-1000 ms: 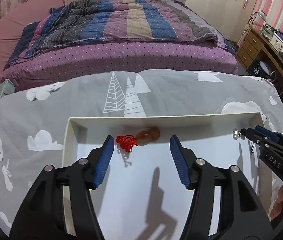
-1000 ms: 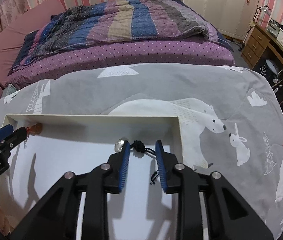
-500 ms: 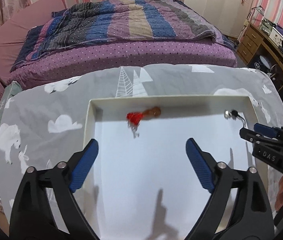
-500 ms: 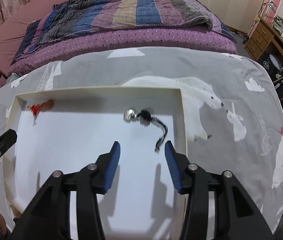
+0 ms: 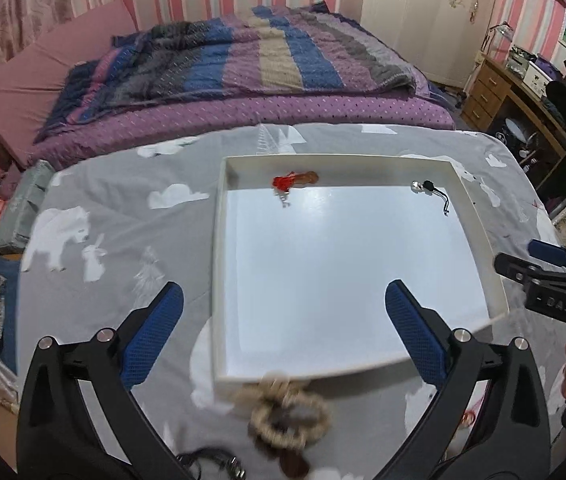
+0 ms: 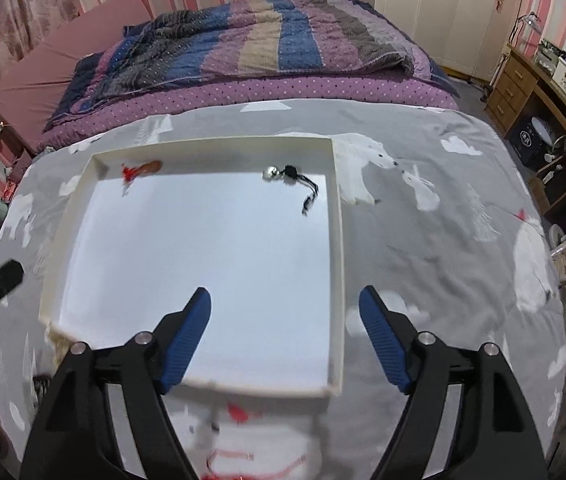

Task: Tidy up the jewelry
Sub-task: 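Grasp the cream scrunchie with the left tool while the right tool grasps the red string bracelet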

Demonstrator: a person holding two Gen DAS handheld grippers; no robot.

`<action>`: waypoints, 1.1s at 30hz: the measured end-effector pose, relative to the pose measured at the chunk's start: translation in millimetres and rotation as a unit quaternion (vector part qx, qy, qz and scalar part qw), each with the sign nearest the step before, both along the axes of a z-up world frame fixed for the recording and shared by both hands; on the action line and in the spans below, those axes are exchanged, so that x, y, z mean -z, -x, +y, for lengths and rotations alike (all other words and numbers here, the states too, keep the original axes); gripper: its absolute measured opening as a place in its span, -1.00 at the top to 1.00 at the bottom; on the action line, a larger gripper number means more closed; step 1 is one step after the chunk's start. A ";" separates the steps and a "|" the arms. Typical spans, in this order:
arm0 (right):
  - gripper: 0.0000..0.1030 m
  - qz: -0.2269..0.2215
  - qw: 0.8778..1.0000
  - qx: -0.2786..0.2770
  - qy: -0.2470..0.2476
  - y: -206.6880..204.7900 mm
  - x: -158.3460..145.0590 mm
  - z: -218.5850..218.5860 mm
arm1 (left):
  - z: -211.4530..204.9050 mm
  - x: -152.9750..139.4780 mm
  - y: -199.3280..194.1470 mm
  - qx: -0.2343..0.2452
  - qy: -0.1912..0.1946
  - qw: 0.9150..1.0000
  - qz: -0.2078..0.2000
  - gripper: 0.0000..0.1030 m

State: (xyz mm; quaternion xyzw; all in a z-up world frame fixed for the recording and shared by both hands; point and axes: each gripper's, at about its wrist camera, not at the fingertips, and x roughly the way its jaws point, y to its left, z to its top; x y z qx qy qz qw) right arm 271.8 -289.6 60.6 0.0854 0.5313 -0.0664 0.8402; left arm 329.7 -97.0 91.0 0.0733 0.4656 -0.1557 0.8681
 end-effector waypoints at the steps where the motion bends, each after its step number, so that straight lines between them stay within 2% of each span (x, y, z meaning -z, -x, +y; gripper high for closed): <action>1: -0.63 -0.006 1.000 -0.001 0.000 11.7 -5.7 1.3 | 5.3 -5.7 9.8 0.002 0.003 1.000 -0.006 -0.94; 4: -0.68 -0.031 1.000 -0.004 0.001 40.4 -21.0 1.6 | 19.5 -20.0 36.2 0.008 0.015 1.000 -0.019 -0.94; 8: -0.68 -0.050 0.999 -0.008 0.001 71.0 -37.1 1.5 | 35.2 -31.4 66.8 0.007 0.009 0.999 -0.037 -0.94; 11: -0.68 -0.066 0.998 -0.009 0.002 93.8 -47.2 2.6 | 52.5 -34.7 82.8 0.001 0.020 0.999 -0.035 -0.94; 16: -0.68 -0.085 0.996 -0.008 0.000 124.8 -55.0 5.5 | 73.8 -29.7 107.3 -0.007 0.016 0.999 -0.037 -0.94; 22: -0.68 -0.089 0.996 -0.012 0.007 147.4 -50.9 12.0 | 90.8 -21.1 127.5 -0.016 0.016 0.999 -0.044 -0.94; 33: -0.68 -0.066 0.998 -0.021 0.013 164.2 -20.9 25.8 | 84.3 17.5 126.3 -0.015 0.023 1.000 -0.002 -0.94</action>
